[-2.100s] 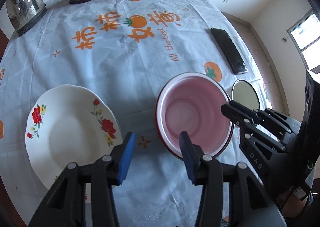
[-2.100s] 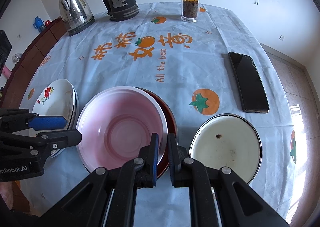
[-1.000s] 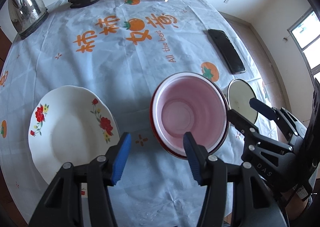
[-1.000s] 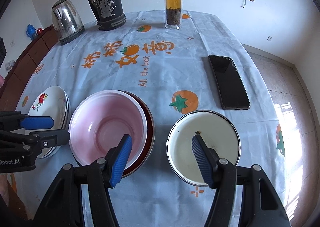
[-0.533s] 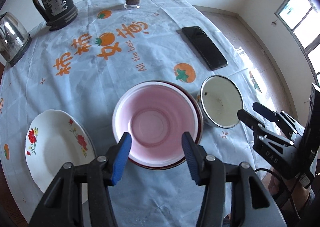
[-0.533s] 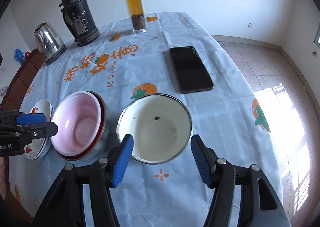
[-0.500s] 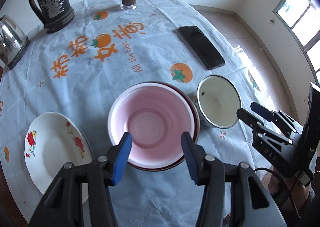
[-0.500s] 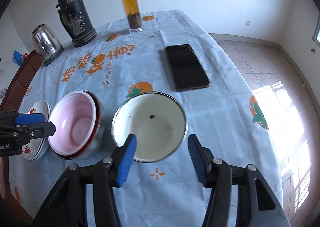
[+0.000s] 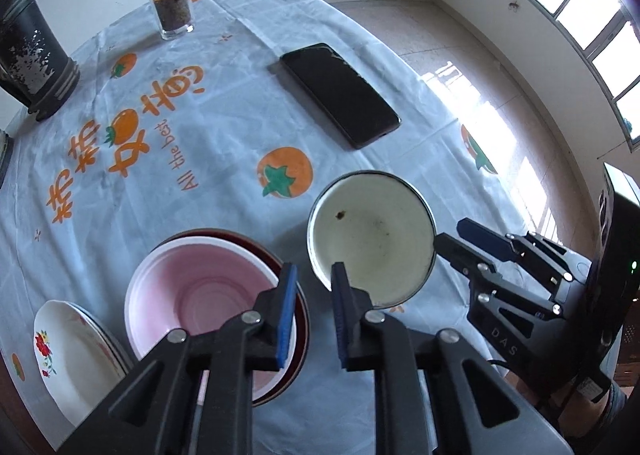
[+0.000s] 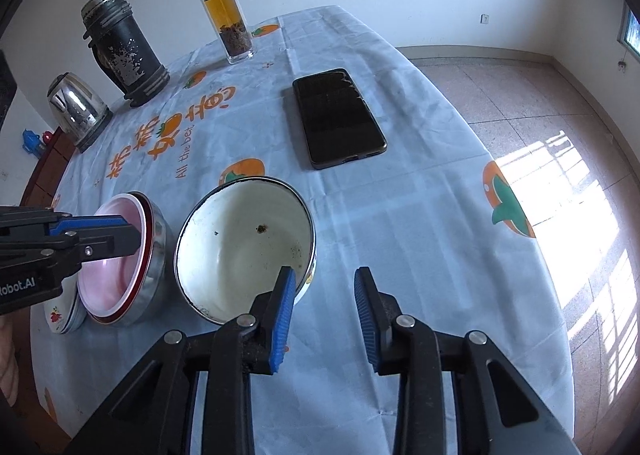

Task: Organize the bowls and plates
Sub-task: 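Close both grippers on opposite sides of the white enamel bowl rim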

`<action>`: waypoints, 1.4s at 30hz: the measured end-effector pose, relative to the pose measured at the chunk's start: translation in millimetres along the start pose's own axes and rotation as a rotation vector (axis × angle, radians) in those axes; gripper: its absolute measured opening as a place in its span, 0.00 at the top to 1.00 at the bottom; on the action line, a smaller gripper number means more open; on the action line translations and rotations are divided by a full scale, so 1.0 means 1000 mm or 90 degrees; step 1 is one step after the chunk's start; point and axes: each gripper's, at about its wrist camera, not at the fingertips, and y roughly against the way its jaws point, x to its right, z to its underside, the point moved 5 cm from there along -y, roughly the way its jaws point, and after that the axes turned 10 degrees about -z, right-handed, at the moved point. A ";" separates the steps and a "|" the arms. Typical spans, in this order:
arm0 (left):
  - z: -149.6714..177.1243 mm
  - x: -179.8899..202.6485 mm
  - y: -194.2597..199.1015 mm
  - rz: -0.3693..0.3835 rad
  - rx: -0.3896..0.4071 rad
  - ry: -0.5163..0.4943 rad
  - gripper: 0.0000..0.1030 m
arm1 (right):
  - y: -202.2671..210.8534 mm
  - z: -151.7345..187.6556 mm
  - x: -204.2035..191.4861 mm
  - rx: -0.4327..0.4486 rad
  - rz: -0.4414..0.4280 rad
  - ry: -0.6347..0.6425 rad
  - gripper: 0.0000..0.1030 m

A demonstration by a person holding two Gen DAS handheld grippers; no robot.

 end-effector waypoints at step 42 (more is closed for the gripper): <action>-0.010 0.020 -0.035 -0.049 -0.050 -0.008 0.95 | -0.014 0.006 0.002 -0.012 -0.061 -0.018 0.87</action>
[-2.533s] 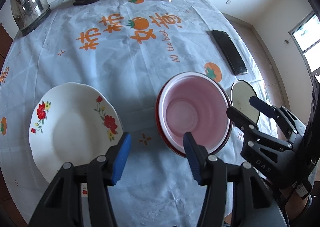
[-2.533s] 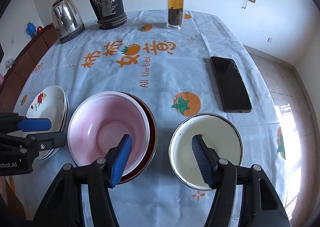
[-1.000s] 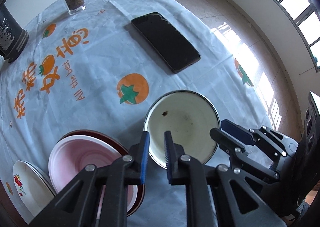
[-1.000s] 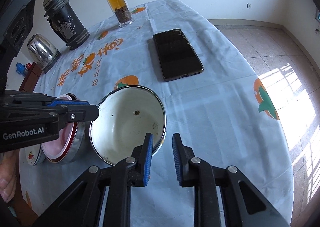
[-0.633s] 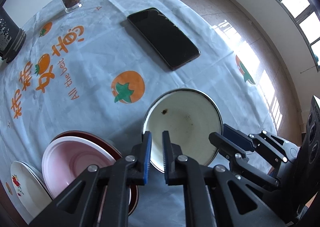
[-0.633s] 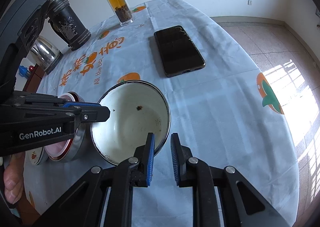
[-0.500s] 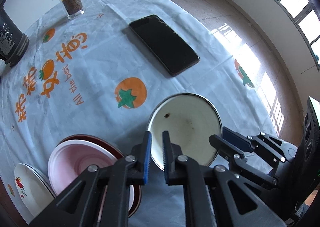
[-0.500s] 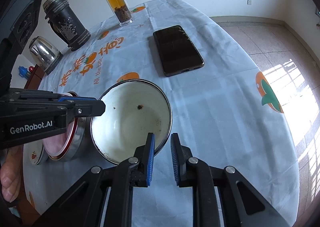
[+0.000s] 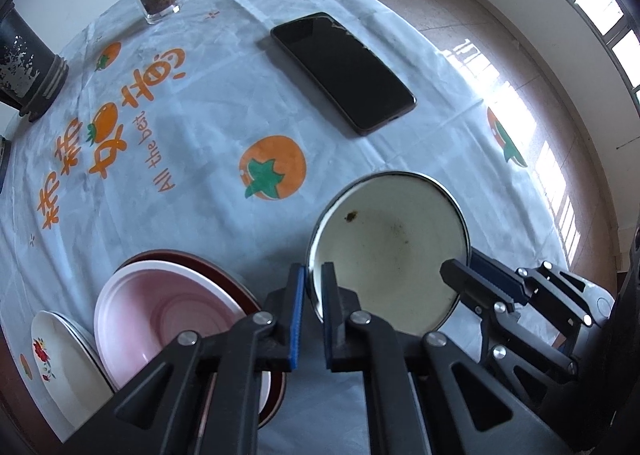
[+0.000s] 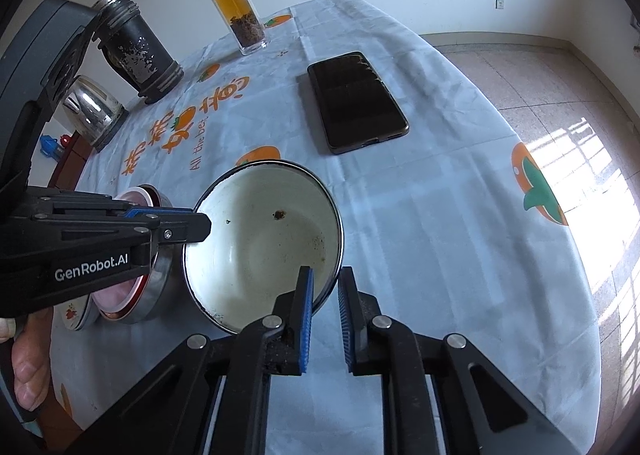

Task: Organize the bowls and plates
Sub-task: 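Close both grippers on opposite sides of the white enamel bowl rim, then lift the white enamel bowl with both grippers over the pink bowl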

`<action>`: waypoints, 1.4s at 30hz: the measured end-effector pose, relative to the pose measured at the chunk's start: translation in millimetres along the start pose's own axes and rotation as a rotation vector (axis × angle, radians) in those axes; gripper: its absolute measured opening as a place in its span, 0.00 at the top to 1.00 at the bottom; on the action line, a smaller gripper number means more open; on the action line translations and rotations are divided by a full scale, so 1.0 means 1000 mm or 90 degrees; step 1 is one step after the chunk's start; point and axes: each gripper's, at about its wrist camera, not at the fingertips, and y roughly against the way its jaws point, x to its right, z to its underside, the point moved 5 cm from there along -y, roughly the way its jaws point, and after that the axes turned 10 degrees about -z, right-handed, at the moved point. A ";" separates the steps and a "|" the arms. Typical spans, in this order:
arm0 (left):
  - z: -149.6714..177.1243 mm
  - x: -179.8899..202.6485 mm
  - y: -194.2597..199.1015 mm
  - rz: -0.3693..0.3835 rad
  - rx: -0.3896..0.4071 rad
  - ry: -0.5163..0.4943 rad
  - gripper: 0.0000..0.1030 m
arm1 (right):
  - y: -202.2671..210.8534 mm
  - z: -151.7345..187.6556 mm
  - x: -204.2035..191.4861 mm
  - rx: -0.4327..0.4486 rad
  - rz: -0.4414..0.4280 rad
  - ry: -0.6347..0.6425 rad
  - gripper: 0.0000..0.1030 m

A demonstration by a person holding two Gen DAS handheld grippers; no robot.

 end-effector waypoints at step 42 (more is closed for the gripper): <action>0.047 -0.053 0.075 0.038 0.041 0.096 0.95 | 0.054 -0.025 -0.073 0.034 -0.006 0.100 0.88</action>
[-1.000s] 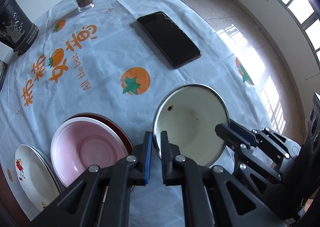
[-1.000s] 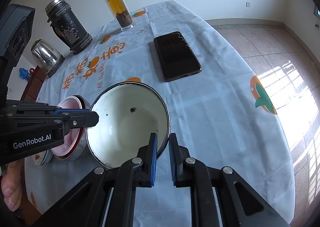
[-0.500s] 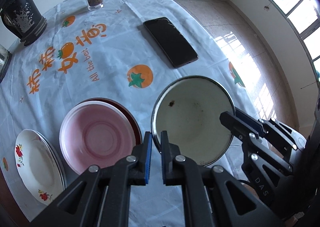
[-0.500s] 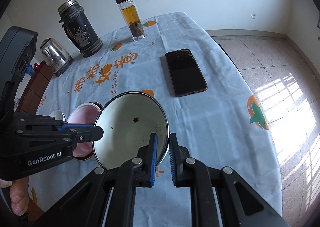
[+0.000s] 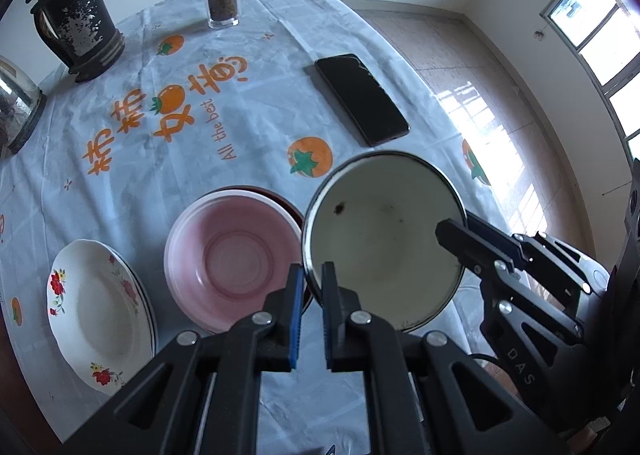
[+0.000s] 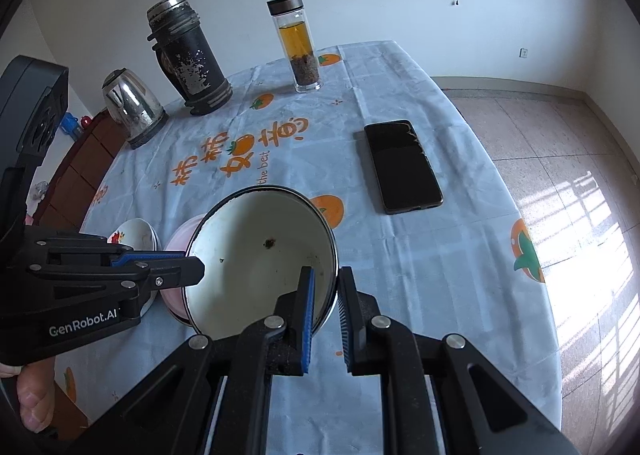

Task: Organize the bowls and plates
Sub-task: 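Lift the white enamel bowl with both grippers over the pink bowl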

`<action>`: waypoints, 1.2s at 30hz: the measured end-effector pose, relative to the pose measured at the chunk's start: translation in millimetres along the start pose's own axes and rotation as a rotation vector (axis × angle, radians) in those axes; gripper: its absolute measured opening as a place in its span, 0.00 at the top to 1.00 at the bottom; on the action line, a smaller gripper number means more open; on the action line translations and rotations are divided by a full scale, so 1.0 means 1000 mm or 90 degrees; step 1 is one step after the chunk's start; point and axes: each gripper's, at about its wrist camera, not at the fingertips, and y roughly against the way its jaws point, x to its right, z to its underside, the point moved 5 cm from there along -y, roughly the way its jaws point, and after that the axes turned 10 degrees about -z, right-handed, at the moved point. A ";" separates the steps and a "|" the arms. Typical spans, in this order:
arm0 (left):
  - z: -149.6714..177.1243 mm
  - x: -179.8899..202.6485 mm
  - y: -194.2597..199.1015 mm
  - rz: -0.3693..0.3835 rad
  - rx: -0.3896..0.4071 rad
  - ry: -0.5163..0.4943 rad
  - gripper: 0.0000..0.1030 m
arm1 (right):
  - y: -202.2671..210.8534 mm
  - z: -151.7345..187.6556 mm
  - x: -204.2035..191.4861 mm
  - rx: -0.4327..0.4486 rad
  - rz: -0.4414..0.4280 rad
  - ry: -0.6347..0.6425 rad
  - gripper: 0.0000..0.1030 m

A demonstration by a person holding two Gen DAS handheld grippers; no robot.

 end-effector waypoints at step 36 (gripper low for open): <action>0.027 -0.072 0.007 -0.020 0.003 0.079 0.95 | -0.029 -0.005 -0.071 -0.019 -0.040 0.065 0.88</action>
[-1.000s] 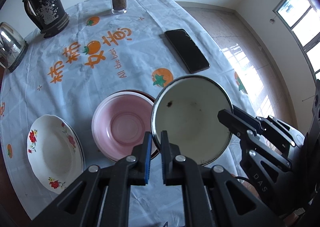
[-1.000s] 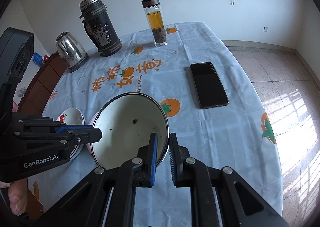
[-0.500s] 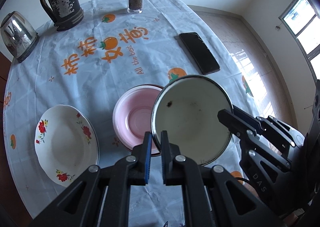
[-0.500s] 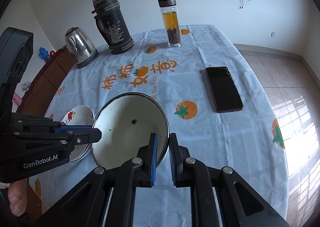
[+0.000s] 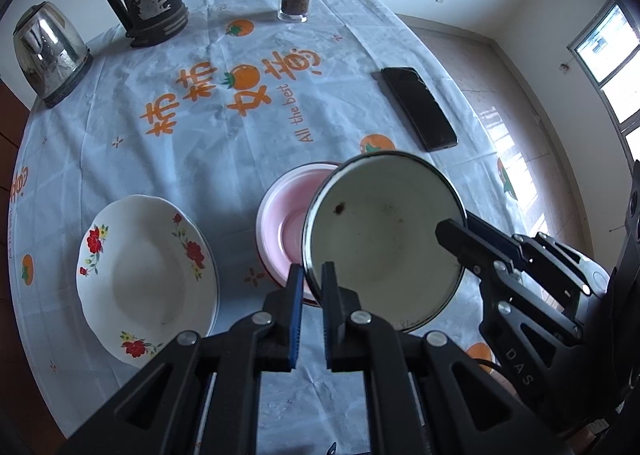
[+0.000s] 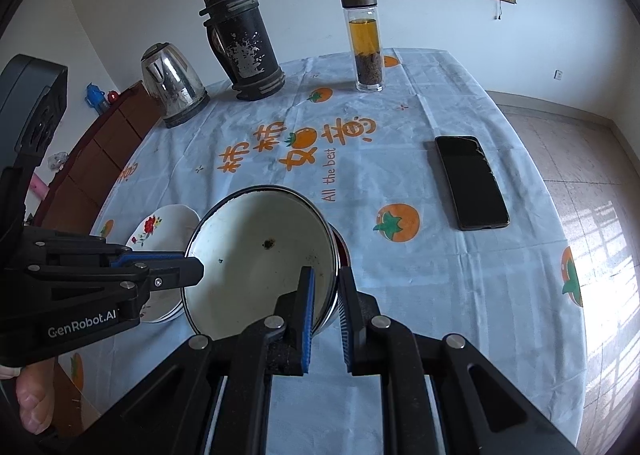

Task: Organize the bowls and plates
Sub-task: 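Lift the white enamel bowl with both grippers over the pink bowl, then lower the white enamel bowl into the pink bowl with both grippers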

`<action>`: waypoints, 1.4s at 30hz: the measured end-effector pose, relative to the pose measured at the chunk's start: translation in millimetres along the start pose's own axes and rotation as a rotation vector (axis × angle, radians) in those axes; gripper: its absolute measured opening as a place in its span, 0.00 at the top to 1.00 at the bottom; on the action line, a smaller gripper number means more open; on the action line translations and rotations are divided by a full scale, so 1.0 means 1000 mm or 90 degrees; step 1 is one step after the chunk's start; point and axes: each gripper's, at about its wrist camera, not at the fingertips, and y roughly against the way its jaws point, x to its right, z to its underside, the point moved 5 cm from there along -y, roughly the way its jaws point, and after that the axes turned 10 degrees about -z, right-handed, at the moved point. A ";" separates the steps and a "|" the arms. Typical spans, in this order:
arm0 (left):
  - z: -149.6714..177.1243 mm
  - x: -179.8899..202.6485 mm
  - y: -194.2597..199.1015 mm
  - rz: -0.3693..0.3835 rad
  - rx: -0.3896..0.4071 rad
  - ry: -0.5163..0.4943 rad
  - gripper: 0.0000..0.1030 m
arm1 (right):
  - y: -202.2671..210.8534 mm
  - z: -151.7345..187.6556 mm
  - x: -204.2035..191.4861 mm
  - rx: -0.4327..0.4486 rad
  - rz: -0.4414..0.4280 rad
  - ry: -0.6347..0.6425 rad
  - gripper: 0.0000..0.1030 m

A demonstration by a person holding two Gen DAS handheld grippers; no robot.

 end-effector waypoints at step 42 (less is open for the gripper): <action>-0.007 -0.017 -0.037 0.013 -0.054 0.030 0.95 | -0.043 -0.008 0.000 -0.054 -0.005 0.005 0.88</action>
